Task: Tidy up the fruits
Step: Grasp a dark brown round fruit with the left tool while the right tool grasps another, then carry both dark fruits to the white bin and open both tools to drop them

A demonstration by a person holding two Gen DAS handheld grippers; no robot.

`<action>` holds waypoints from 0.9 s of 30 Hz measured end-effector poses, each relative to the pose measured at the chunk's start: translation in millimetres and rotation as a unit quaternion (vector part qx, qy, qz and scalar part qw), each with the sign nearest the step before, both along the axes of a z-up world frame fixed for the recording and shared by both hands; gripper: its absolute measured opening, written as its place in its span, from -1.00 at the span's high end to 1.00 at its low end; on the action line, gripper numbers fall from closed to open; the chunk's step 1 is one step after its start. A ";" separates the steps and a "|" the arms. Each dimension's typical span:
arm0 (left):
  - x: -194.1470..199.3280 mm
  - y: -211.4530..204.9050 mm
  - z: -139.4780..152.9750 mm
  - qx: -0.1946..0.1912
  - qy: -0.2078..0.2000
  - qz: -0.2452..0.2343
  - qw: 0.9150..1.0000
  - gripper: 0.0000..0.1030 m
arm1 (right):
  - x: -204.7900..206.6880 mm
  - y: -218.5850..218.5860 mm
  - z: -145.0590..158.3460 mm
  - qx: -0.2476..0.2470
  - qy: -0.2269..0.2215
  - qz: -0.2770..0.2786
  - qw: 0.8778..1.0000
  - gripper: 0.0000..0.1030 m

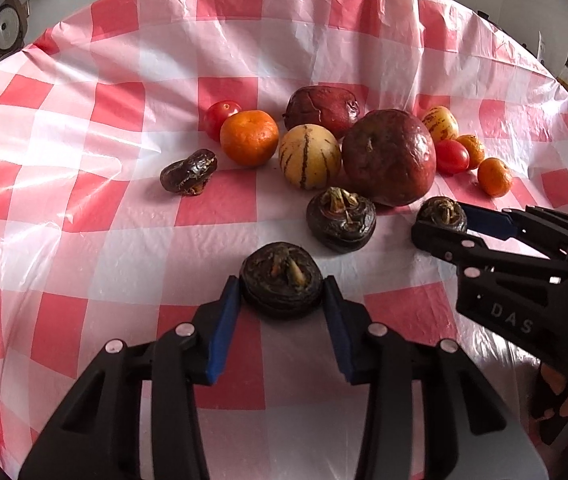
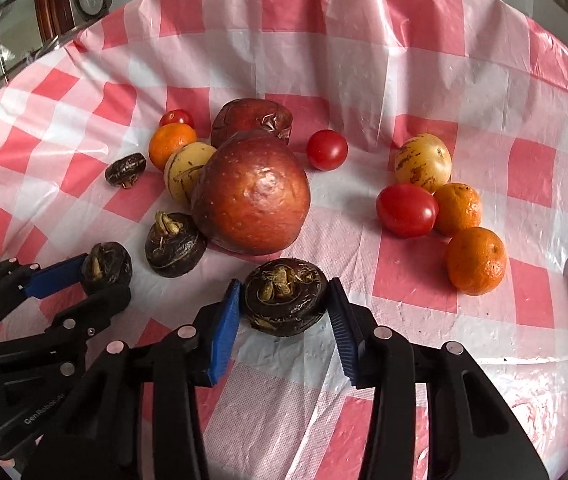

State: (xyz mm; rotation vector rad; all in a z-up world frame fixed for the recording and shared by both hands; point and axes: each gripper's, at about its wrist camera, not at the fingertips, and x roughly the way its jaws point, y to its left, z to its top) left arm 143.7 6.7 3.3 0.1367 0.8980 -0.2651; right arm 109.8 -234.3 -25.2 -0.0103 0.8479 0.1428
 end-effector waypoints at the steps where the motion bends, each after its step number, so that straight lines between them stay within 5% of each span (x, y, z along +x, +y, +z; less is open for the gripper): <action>1: -0.5 -0.1 0.4 0.001 -0.001 0.000 1.000 0.18 | 0.9 0.0 -0.2 0.002 0.000 0.000 1.000 0.17; 12: -7.4 14.2 3.0 -0.029 0.005 0.026 0.999 0.19 | -15.8 -15.7 1.0 0.022 0.002 -0.019 1.000 0.17; 20: -116.6 78.3 26.0 -0.094 -0.031 0.067 0.993 0.19 | -116.6 -17.5 12.3 0.112 0.002 -0.013 0.994 0.17; 27: -228.2 165.8 36.3 -0.108 -0.075 0.128 0.983 0.19 | -183.8 46.8 18.8 0.140 0.007 0.061 0.988 0.17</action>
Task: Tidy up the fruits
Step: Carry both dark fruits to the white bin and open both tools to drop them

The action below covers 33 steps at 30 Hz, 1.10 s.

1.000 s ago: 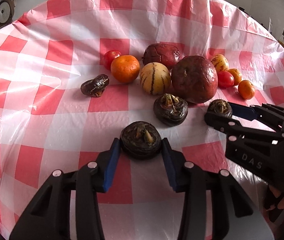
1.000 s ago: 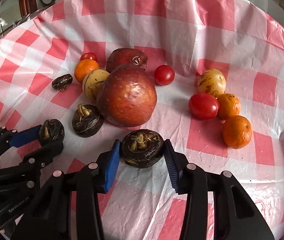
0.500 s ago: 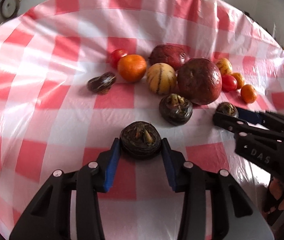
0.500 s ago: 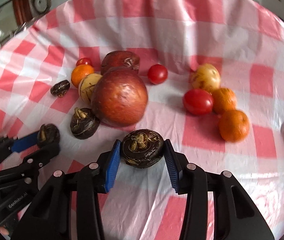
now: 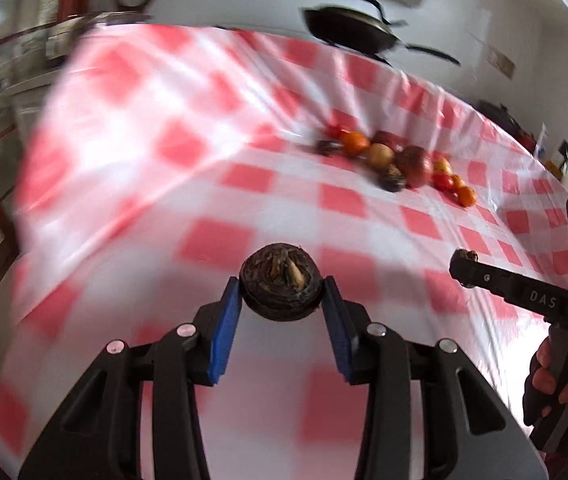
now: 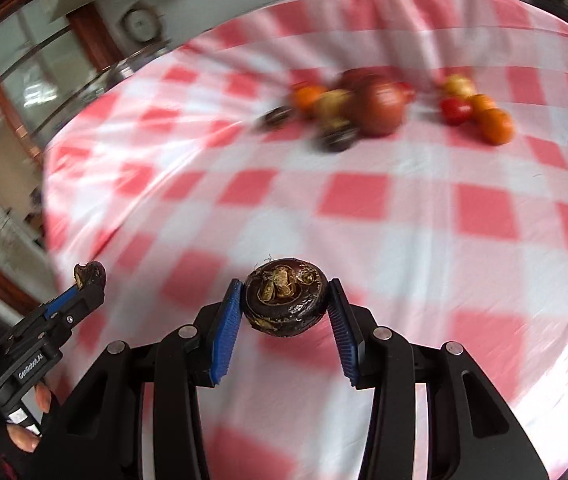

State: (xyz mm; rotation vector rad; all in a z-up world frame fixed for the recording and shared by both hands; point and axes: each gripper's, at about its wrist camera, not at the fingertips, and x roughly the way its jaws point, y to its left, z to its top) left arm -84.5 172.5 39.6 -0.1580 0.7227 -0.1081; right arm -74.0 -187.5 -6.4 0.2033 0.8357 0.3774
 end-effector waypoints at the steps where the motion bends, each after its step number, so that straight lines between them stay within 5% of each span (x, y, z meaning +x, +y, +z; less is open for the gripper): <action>1: -18.3 17.2 2.3 -0.005 -0.006 0.013 1.000 0.19 | -8.7 10.9 0.6 -0.001 -0.002 0.014 1.000 0.17; 9: -122.1 113.8 -0.2 -0.021 -0.024 0.090 0.995 0.19 | -73.2 118.8 4.9 -0.023 -0.022 0.146 0.989 0.17; 15: -180.2 173.9 -31.5 -0.034 0.012 0.156 0.987 0.19 | -129.3 191.3 4.8 -0.049 -0.048 0.253 0.965 0.17; 20: -215.3 219.1 -67.6 -0.051 0.051 0.217 0.973 0.19 | -173.8 241.3 -6.6 -0.076 -0.063 0.339 0.936 0.17; 25: -231.5 244.7 -99.5 -0.040 0.088 0.257 0.962 0.19 | -218.6 291.2 -37.9 -0.118 -0.056 0.432 0.892 0.17; 33: -236.7 263.0 -161.7 -0.036 0.193 0.283 0.939 0.19 | -240.1 355.9 -150.5 -0.265 0.036 0.480 0.835 0.17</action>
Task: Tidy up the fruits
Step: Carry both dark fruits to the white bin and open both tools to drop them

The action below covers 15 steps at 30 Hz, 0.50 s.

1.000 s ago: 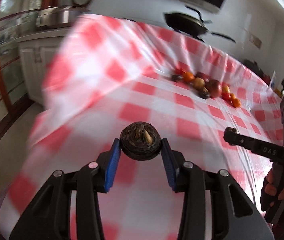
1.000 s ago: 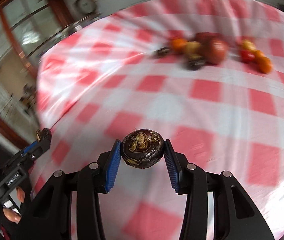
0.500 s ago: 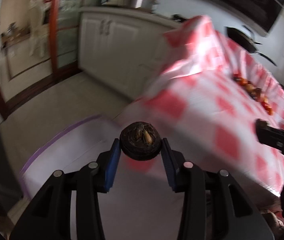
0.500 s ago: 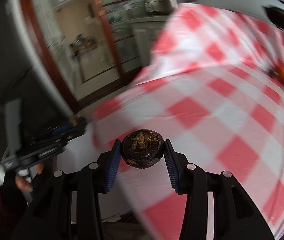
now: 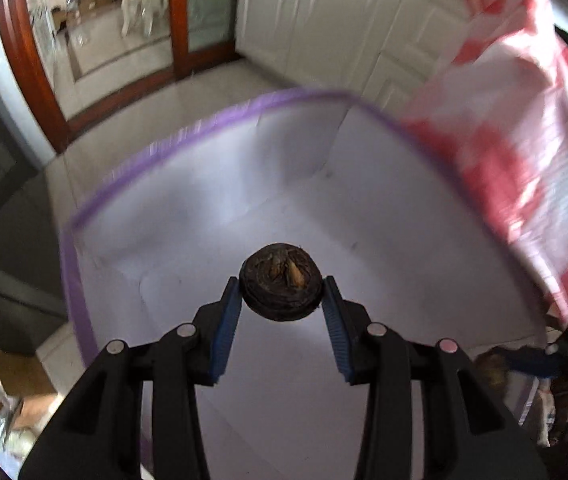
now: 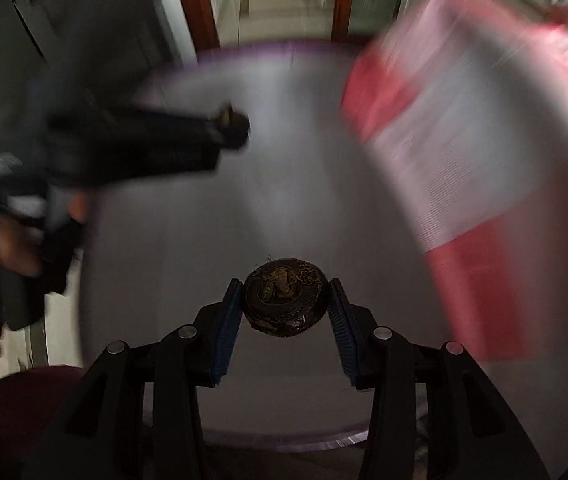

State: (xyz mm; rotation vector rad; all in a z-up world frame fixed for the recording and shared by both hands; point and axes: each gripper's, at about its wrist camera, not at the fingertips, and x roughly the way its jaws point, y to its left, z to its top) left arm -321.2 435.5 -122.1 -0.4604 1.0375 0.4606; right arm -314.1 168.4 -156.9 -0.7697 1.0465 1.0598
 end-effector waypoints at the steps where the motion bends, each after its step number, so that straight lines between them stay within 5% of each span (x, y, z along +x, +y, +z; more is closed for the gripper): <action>1: 1.6 -0.1 -6.6 -0.004 0.012 0.002 1.000 0.19 | -0.5 5.1 -11.6 -0.019 0.010 0.000 1.000 0.17; 5: 12.5 -0.1 -16.0 -0.020 0.048 0.003 0.999 0.19 | 0.3 20.7 -45.0 -0.083 0.030 -0.006 0.996 0.17; 11: 14.0 8.6 -29.2 -0.045 0.088 0.004 0.995 0.15 | 1.6 23.8 -54.3 -0.102 0.049 -0.018 0.993 0.15; 15: 14.9 5.9 -25.8 -0.034 0.087 0.002 0.996 -0.38 | 6.8 20.9 -50.3 -0.097 0.050 -0.019 0.994 0.01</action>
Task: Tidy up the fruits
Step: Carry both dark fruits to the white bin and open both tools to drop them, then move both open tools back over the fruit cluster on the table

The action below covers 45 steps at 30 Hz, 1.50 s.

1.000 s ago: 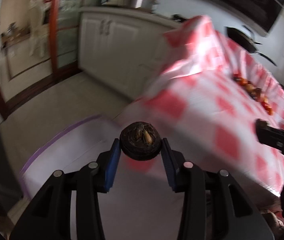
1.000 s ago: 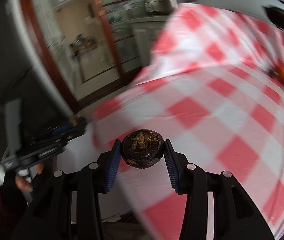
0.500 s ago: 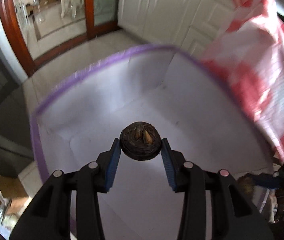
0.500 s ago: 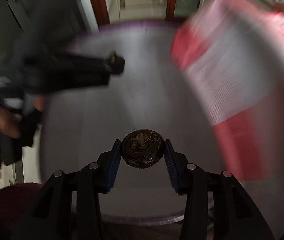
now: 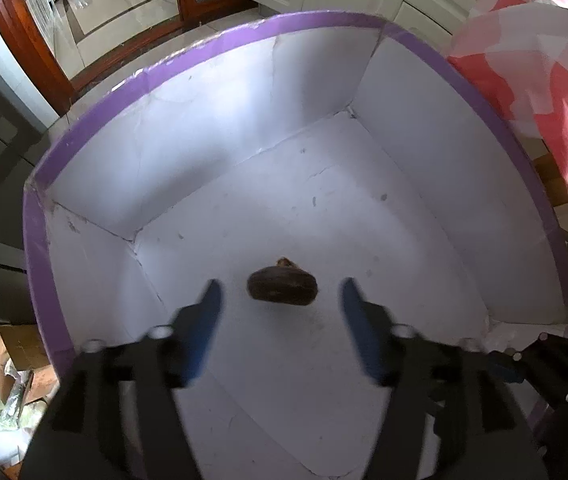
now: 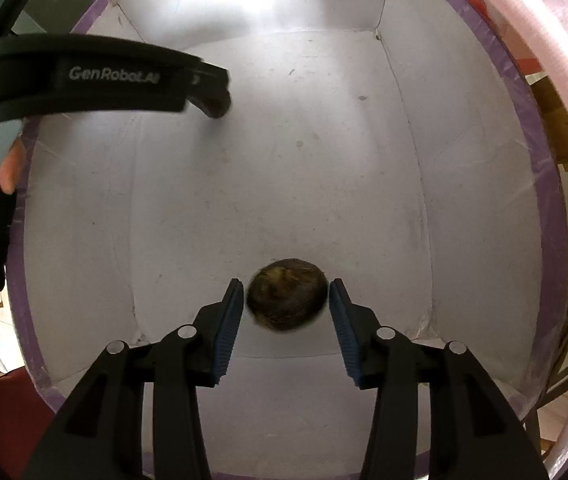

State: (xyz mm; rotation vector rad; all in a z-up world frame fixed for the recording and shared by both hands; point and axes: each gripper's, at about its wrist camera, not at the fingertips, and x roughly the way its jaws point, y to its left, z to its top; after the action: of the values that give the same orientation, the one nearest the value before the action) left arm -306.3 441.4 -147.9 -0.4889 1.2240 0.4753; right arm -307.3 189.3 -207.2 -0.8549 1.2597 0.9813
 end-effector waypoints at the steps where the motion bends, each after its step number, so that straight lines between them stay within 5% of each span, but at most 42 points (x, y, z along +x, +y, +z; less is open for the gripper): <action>1: 1.0 -0.3 0.0 0.003 0.001 -0.001 1.000 -0.42 | -3.4 -4.6 3.3 0.003 -0.001 -0.001 1.000 -0.18; 7: 6.2 -10.5 4.5 0.021 0.015 -0.011 1.000 -0.53 | -1.3 -20.4 42.2 0.061 -0.009 -0.009 0.998 -0.31; 13: 0.9 -18.1 61.7 0.092 -0.066 0.022 0.993 -0.53 | 10.6 -65.5 131.2 0.204 0.003 -0.013 0.979 -0.32; 18: 3.0 -45.9 162.4 0.195 -0.196 0.049 0.960 -0.92 | 37.2 -141.7 230.8 0.381 0.018 -0.062 0.922 -0.52; 21: 19.4 -88.5 219.3 0.236 -0.279 0.006 0.931 -0.97 | 60.3 -209.2 280.8 0.485 0.024 -0.105 0.868 -0.66; 24: 53.5 -141.9 254.3 0.227 -0.326 -0.079 0.914 -0.97 | 91.6 -295.7 312.3 0.545 -0.056 -0.175 0.818 -0.70; 27: 109.5 -202.2 265.6 0.155 -0.336 -0.175 0.912 -0.97 | 120.4 -372.5 312.2 0.546 -0.121 -0.286 0.778 -0.70; 30: 172.0 -263.6 257.9 0.087 -0.326 -0.233 0.912 -0.97 | 162.5 -441.2 297.3 0.478 -0.162 -0.409 0.760 -0.70; 38: 332.7 -397.7 193.1 0.015 -0.254 -0.285 0.924 -0.97 | 248.5 -558.4 211.2 0.359 -0.199 -0.583 0.701 -0.70; 45: 404.1 -426.2 179.9 0.005 -0.283 -0.264 0.922 -0.97 | 314.9 -554.6 196.1 0.286 -0.219 -0.585 0.726 -0.69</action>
State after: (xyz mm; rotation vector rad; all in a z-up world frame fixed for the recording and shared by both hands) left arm 97.8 15.2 32.0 -0.2401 0.7406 -0.1254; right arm 7.6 -365.3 -11.1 0.2751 0.7334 0.0482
